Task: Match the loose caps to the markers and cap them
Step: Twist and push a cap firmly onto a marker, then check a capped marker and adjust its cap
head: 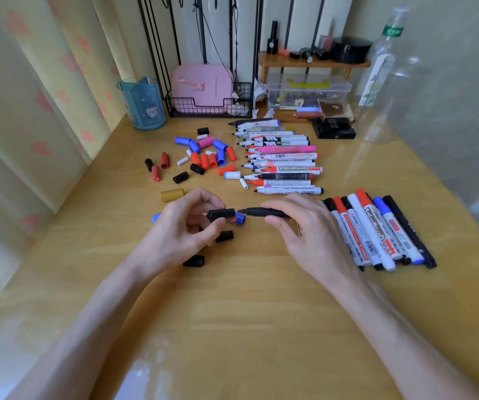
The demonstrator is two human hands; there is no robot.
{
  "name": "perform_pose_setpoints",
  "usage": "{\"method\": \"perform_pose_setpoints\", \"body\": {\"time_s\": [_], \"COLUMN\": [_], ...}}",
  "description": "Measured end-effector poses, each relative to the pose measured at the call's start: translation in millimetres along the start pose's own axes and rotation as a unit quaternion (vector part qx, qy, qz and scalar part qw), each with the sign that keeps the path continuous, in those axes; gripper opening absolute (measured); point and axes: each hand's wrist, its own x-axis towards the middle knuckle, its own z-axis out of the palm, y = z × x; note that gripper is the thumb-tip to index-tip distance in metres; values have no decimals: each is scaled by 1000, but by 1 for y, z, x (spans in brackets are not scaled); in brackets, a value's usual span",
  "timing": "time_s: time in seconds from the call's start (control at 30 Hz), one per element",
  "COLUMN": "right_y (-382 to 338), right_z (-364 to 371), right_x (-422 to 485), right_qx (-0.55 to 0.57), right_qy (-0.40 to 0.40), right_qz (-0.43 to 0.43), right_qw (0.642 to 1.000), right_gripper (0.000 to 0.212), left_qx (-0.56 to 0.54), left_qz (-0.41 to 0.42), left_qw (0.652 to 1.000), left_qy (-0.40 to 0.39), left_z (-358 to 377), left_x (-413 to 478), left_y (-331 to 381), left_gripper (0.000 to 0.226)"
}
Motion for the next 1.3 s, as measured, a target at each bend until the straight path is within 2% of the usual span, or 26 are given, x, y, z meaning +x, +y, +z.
{"method": "perform_pose_setpoints", "body": {"time_s": [0.23, 0.57, 0.87, 1.3], "right_y": [-4, -8, -9, -7], "right_z": [-2, 1, 6, 13], "right_x": [0, -1, -2, -6], "right_qx": [13, -2, 5, 34], "right_qy": [1, 7, 35, 14], "right_qz": [-24, -60, -61, -30], "right_qw": [1000, 998, 998, 999], "right_gripper": [25, 24, 24, 27], "left_qx": [11, 27, 41, 85], "left_qz": [6, 18, 55, 69], "left_qw": [1000, 999, 997, 993], "left_qy": [-27, 16, 39, 46], "left_z": [3, 8, 15, 15], "left_x": [0, 1, 1, -1], "left_y": [-1, -5, -5, -5], "left_gripper": [13, 15, 10, 9]}}
